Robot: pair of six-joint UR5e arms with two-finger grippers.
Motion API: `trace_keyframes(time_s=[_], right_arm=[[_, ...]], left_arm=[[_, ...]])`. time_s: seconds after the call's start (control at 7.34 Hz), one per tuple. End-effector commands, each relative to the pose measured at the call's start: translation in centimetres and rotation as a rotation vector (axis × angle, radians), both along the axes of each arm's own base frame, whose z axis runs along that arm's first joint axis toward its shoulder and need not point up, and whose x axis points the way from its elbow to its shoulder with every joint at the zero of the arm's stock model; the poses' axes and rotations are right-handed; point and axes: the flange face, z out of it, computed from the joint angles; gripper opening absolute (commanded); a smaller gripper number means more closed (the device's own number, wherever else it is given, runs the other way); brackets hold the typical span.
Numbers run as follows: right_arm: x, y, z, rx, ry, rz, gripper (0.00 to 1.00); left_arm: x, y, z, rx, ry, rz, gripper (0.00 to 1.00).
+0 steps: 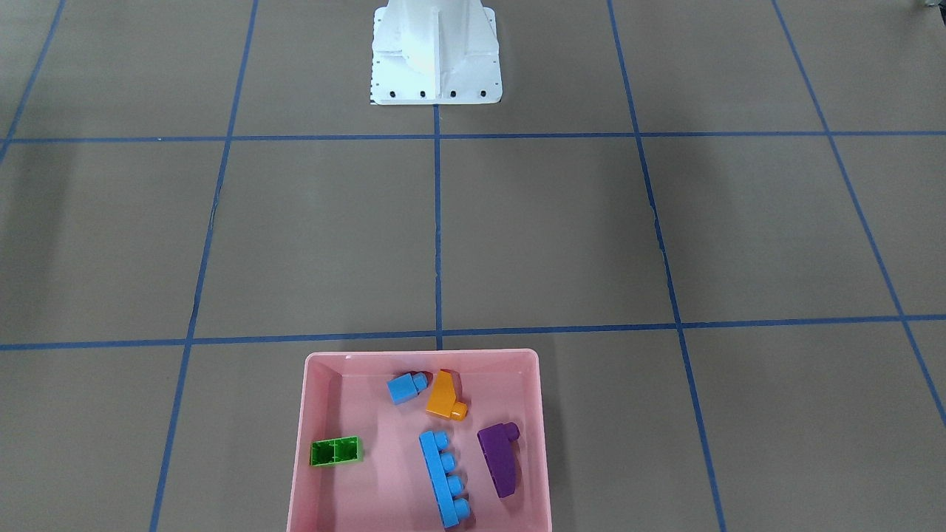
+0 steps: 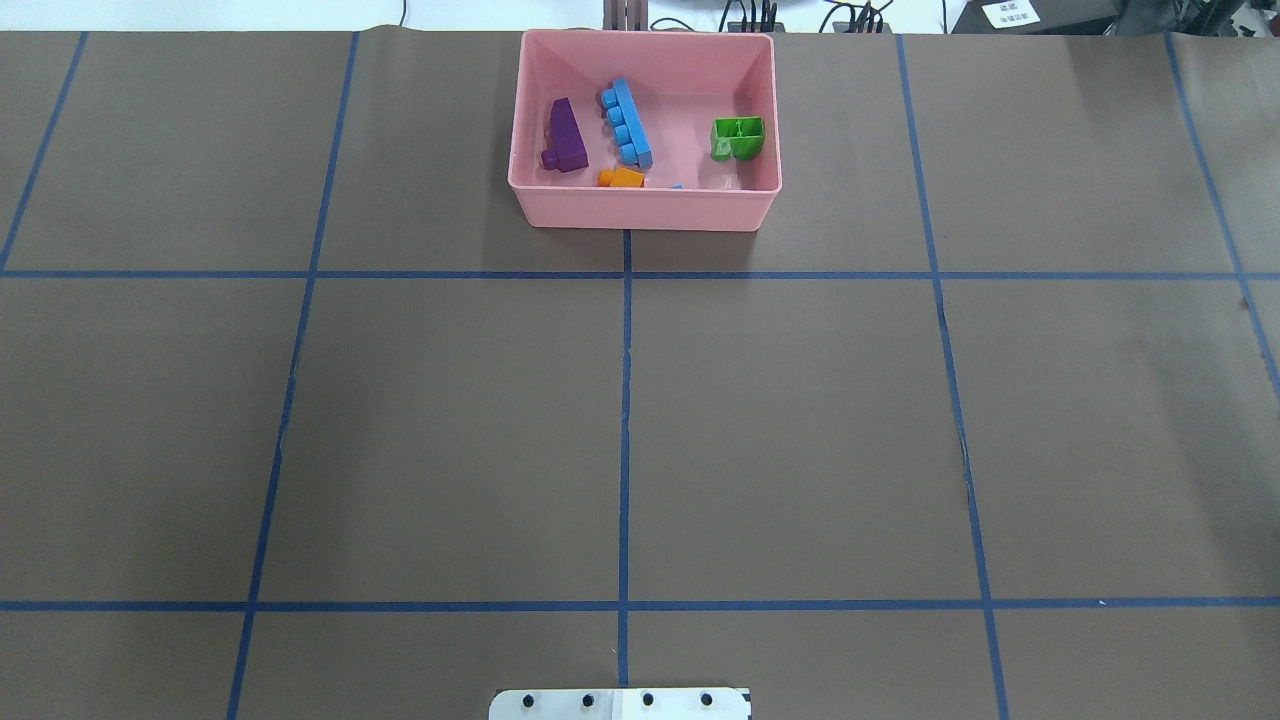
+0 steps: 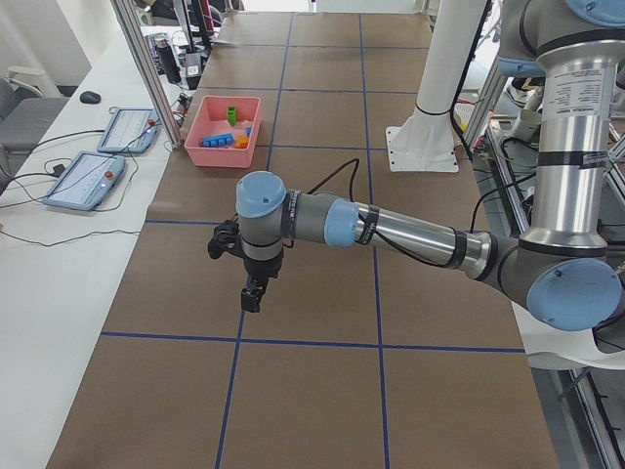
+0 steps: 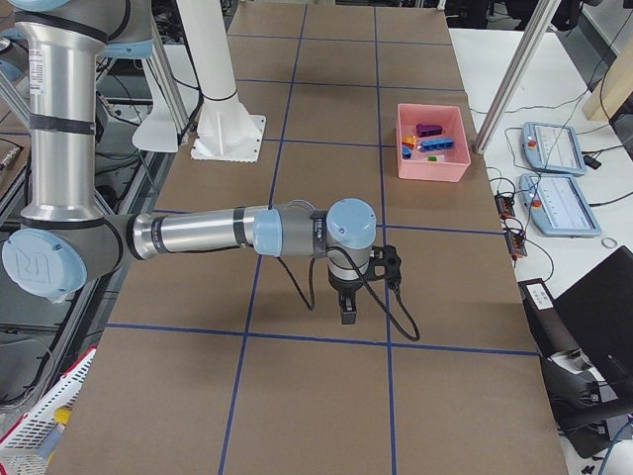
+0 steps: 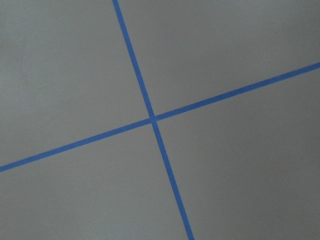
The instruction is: Put all blocks into box
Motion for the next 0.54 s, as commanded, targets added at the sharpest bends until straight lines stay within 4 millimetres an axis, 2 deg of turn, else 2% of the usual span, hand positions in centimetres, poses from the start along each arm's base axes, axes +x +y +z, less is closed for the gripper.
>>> trace_keyframes(time_s=[0.0, 0.41], right_arm=[[-0.04, 0.11, -0.22, 0.016, -0.004, 0.0, 1.0], [-0.03, -0.2, -0.08, 0.066, -0.003, 0.003, 1.0]], left_arm=[[0.03, -0.13, -0.3, 0.007, -0.001, 0.001, 1.0], [0.05, -0.12, -0.31, 0.007, 0.001, 0.001, 1.0]])
